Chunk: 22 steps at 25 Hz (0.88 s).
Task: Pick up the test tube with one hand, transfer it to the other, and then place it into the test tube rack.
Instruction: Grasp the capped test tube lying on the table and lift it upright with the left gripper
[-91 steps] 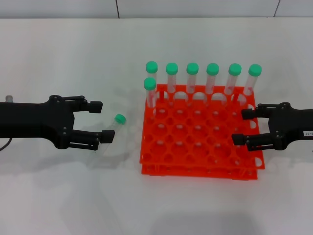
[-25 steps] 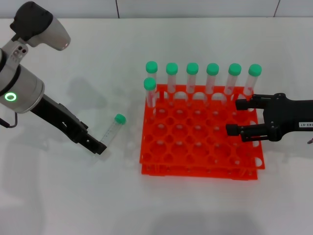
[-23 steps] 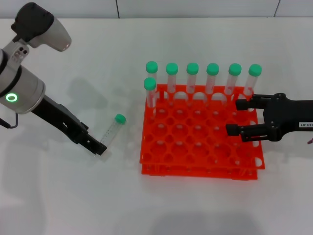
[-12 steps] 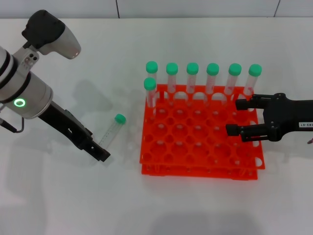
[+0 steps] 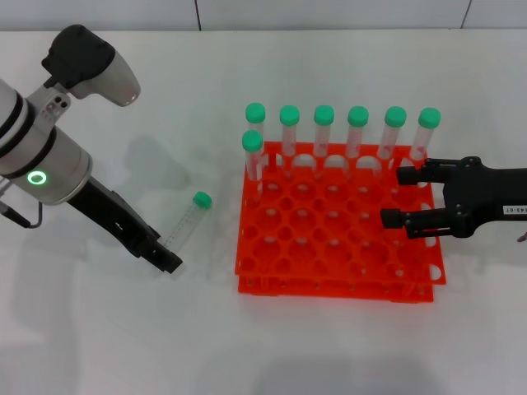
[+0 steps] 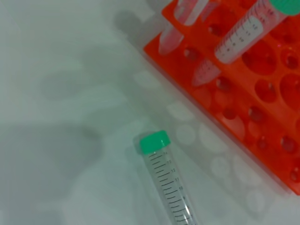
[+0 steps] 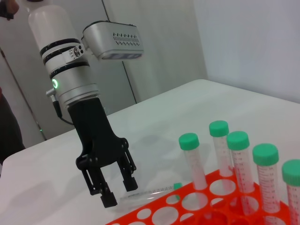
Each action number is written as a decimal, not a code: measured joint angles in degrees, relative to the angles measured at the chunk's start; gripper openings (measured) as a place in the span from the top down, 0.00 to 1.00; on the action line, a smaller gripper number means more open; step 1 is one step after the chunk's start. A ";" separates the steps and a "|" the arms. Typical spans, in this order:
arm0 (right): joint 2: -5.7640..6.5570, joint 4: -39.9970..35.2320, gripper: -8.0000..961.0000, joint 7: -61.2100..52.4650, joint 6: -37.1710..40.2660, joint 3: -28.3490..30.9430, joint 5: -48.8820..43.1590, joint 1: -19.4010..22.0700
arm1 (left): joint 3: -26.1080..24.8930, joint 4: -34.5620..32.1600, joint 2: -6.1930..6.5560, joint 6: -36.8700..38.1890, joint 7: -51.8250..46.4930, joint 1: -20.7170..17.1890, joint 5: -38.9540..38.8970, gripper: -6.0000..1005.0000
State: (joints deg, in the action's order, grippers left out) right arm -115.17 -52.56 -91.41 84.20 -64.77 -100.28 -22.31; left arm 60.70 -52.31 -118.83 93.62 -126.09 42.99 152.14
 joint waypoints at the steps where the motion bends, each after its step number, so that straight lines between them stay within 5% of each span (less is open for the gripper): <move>1: -0.01 0.00 0.14 0.00 0.00 0.00 0.00 0.00 | 0.01 0.01 0.00 -0.17 -0.09 -0.01 0.16 0.23; 4: -0.03 0.07 0.14 0.00 0.00 0.00 0.00 -0.01 | 0.15 0.25 0.00 -0.85 -0.21 -0.09 1.13 0.37; 22: -0.06 0.24 0.14 0.18 -0.09 0.00 0.00 0.23 | 0.92 1.69 -0.09 -2.23 -0.80 0.51 1.53 0.45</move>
State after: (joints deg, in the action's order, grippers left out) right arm -115.22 -52.32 -91.22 84.11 -64.77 -100.28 -22.08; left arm 61.62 -50.62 -118.91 91.39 -126.89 43.50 153.67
